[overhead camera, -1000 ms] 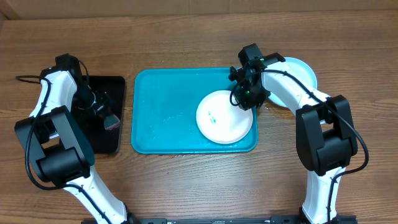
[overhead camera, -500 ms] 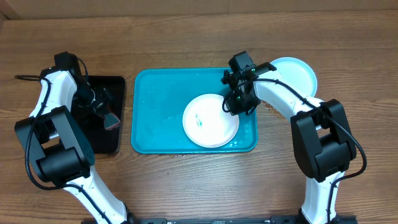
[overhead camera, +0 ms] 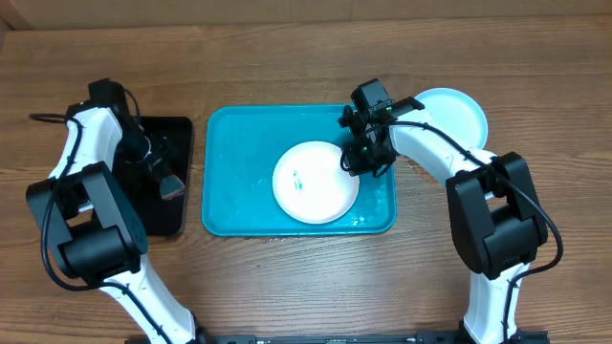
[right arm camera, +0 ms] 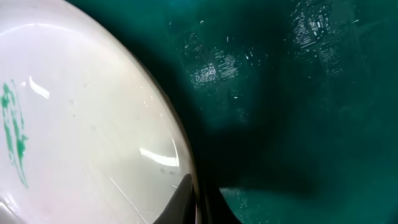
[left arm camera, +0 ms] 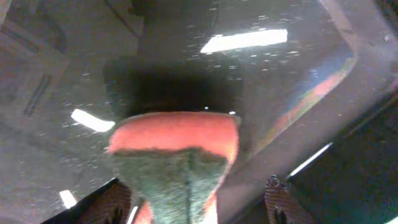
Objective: Clean dirty plates on tray and stack at the side
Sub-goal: 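Move the right gripper to the second white plate's rim and grasp it, then carry the sponge with the left gripper onto the second white plate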
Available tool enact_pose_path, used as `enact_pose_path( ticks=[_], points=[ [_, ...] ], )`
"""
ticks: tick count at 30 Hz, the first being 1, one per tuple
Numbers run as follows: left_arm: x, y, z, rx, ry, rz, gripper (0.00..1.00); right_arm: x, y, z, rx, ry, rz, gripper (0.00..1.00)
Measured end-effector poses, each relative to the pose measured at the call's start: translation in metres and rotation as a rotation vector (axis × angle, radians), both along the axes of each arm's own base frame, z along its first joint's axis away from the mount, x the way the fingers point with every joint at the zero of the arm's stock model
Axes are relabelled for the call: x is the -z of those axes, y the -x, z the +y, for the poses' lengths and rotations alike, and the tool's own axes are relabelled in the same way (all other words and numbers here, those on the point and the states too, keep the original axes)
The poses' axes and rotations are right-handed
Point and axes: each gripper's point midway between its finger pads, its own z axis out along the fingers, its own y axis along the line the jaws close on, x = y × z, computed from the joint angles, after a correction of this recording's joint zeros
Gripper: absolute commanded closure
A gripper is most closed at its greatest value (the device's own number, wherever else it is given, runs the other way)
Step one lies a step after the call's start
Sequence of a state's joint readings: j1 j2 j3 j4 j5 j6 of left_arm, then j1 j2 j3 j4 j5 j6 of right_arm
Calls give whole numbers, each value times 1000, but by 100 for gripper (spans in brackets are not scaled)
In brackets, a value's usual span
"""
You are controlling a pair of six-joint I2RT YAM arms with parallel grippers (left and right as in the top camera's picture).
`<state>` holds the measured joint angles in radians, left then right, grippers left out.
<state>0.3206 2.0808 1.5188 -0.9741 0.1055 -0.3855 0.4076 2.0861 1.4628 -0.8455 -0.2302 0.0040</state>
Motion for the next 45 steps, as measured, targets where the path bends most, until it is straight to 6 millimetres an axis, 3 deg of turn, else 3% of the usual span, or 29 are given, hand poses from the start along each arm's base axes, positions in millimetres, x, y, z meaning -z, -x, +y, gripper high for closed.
enact_pose_path(
  ticks=[5,11,12,17,23,26,36,40,45],
  points=[
    [2,-5,-3,12,-6,-19,47,0,1,1,7,-4,5,96],
    [9,0,-5,11,-2,-6,51,0,1,1,10,-6,7,96],
    [10,2,-5,12,-1,-1,55,0,1,1,11,-6,7,96],
    [12,7,-7,12,6,19,96,0,1,1,16,-7,9,96],
    [11,16,-10,15,19,57,96,0,3,6,7,-7,9,96],
    [1,24,-10,8,32,96,96,0,5,13,-6,-11,1,96],
    [-82,-13,2,54,-6,-52,96,-6,0,56,-21,-71,-82,96],
    [-91,-13,-23,175,89,-90,96,-7,2,67,-18,-76,-95,96],
    [-99,-24,-88,407,234,-167,96,-5,0,65,33,-51,-102,96]
  ],
)
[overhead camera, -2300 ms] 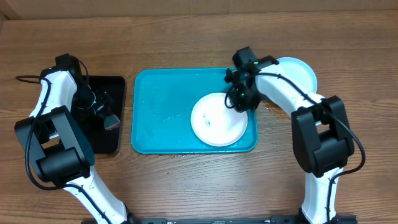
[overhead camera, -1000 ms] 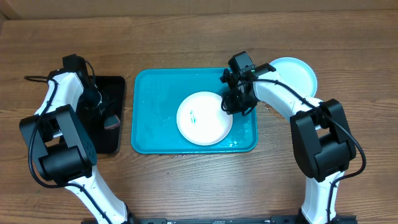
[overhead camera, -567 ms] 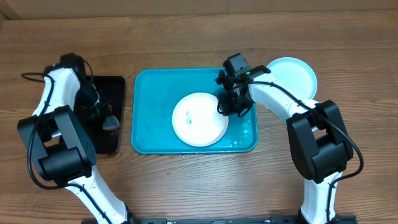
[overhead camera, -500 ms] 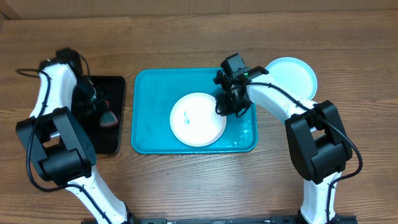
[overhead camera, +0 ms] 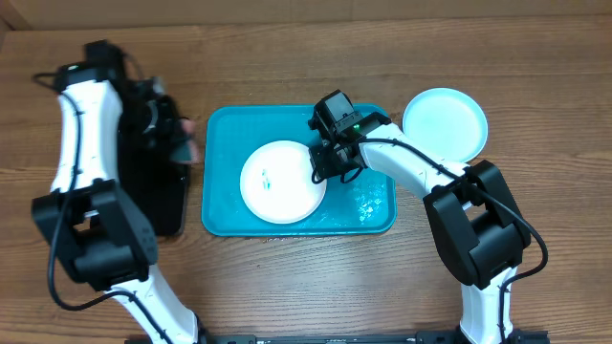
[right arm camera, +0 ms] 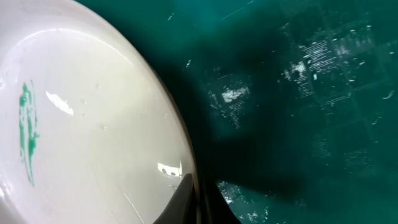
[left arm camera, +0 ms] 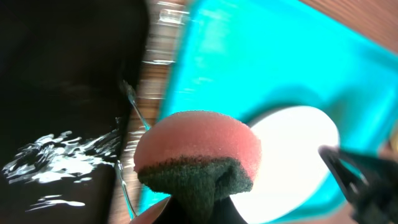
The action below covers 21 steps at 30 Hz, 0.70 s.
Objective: Clean dirty plates on tray and stack at the side
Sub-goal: 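Carry the sponge with the left gripper onto the second white plate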
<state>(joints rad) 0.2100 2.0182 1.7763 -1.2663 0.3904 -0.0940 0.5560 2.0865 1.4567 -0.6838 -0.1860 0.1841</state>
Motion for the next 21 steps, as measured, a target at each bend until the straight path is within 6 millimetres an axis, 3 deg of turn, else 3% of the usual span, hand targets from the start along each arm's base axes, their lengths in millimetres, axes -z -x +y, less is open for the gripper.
enact_pose_path(
  ticks=[5,10,16,21],
  points=[
    [-4,-3,-71,182,49,-37,96,1,0,-2,18,8,2,96],
    [-2,-5,-125,279,23,-71,96,1,0,-3,69,4,19,96],
    [32,6,-164,270,-64,-37,96,1,-2,-6,132,0,40,96],
    [65,15,-182,248,-86,-35,96,2,-4,-10,167,-3,52,96]
  ],
)
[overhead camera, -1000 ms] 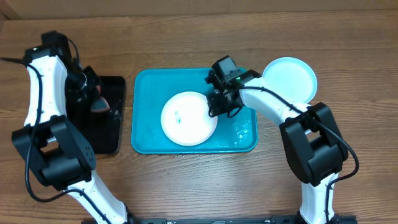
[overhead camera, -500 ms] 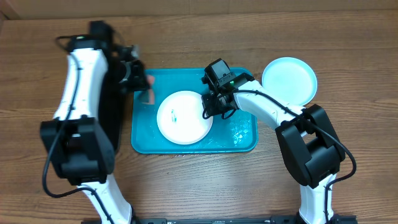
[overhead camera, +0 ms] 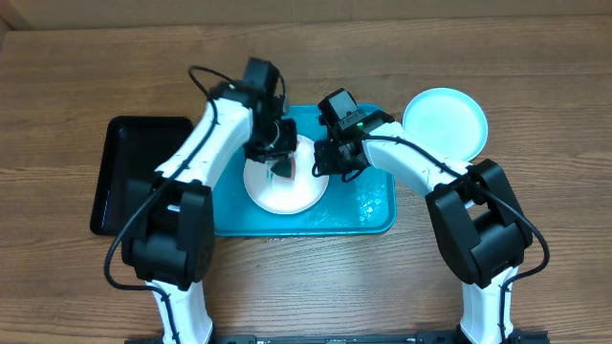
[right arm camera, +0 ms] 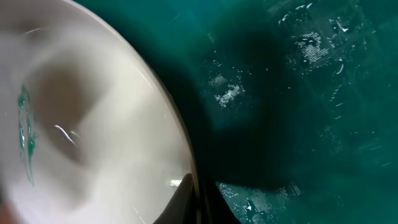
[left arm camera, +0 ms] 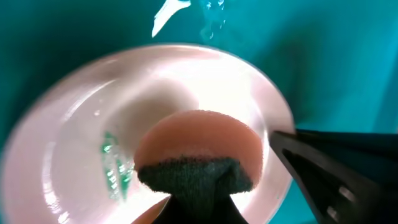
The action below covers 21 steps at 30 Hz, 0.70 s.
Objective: Clean dirty plates on tray and stack at the side
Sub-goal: 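Carry the sponge with the left gripper onto the second white plate, then scrub the second white plate with the sponge in the left gripper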
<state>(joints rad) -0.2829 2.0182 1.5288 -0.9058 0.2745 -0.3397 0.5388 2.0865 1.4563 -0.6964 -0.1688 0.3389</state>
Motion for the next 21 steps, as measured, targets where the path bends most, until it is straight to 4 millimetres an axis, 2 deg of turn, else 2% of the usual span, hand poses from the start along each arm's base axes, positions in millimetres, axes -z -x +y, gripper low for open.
enact_pose_path(
  ticks=[6,10,16,21],
  points=[
    [27,1,-4,-49,8,-24,96,0,0,1,15,-9,9,96],
    [41,7,3,-72,-20,-15,96,0,1,1,20,-11,16,96],
    [46,18,45,-105,-247,16,96,4,4,0,19,-10,30,96],
    [37,18,80,-135,-420,15,96,4,4,0,21,-11,30,96]
  ],
)
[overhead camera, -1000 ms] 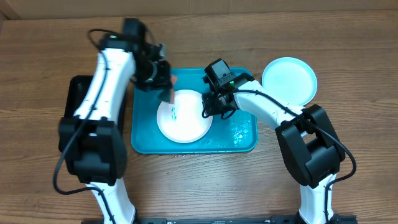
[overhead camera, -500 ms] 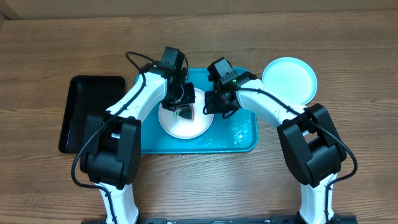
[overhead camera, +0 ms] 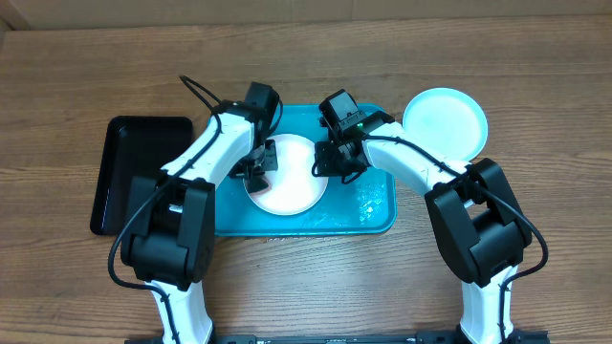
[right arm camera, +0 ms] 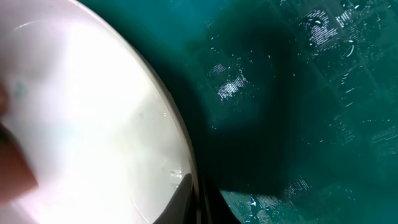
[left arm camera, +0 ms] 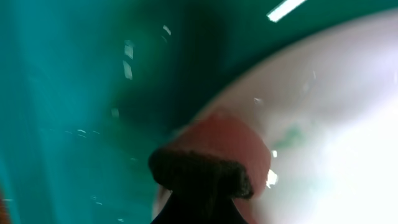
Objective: Clean dirty plates on tray and stack at the side
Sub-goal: 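Scrub the second white plate with the sponge in the left gripper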
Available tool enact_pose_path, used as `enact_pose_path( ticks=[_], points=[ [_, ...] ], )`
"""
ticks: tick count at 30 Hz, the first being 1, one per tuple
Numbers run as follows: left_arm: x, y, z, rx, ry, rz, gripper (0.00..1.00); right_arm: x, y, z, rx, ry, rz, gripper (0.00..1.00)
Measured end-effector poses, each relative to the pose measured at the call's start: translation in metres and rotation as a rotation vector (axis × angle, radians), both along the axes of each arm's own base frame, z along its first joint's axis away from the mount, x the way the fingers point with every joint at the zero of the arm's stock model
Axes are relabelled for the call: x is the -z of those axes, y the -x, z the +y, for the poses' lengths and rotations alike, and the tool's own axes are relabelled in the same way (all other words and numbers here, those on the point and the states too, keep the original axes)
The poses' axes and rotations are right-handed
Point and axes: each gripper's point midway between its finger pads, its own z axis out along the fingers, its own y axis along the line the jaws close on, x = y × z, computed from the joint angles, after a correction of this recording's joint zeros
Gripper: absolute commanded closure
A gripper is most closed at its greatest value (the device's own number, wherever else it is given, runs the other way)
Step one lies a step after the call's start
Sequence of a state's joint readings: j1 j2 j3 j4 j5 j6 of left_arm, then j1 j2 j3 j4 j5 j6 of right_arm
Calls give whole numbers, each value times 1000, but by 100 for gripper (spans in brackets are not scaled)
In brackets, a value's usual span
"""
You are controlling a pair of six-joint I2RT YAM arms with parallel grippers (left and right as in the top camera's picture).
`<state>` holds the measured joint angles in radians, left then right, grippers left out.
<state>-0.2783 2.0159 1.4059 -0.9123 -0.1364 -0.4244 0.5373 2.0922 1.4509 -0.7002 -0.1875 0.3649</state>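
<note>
A white plate (overhead camera: pixel 289 175) lies in the teal tray (overhead camera: pixel 373 210). My left gripper (overhead camera: pixel 258 168) is shut on a pink sponge with a dark green scouring side (left arm camera: pixel 214 155), pressed on the plate's left part; a faint green smear (left arm camera: pixel 287 134) shows beside the sponge. The right gripper (overhead camera: pixel 328 159) is shut on the plate's right rim (right arm camera: pixel 186 158), one finger inside, one outside. A second plate (overhead camera: pixel 445 121), pale and clean, rests on the table to the right of the tray.
A black tray (overhead camera: pixel 137 172) sits on the wooden table left of the teal tray. Water drops glint on the teal tray floor (right arm camera: pixel 298 93). Both arms cross over the teal tray's upper half.
The left gripper has moved the sponge from the plate's middle to its left part. The green mark looks fainter. My right gripper still holds the rim in the same spot.
The sponge was held over the black tray while the right gripper gripped the dirty plate at the tray's right. Then the plate stood further left and the sponge was near the teal tray's edge. Then the sponge was on the plate's middle, now at its left.
</note>
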Motion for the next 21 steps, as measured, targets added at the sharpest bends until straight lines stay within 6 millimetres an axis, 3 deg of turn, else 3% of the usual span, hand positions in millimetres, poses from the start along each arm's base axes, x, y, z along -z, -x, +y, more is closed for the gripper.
enact_pose_path(
  ticks=[5,10,13,16,21],
  points=[
    [-16,-34,-14,-2,72,-115,96,0,0,0,1,0,1,96],
    [-19,-41,-44,23,237,-131,96,0,0,0,1,0,0,96],
    [-18,-36,-59,40,310,-112,96,0,0,0,1,0,0,96],
    [-9,-20,-69,55,345,-55,96,0,0,0,1,0,0,96],
    [5,5,-67,92,318,32,96,0,1,0,1,1,3,96]
  ],
)
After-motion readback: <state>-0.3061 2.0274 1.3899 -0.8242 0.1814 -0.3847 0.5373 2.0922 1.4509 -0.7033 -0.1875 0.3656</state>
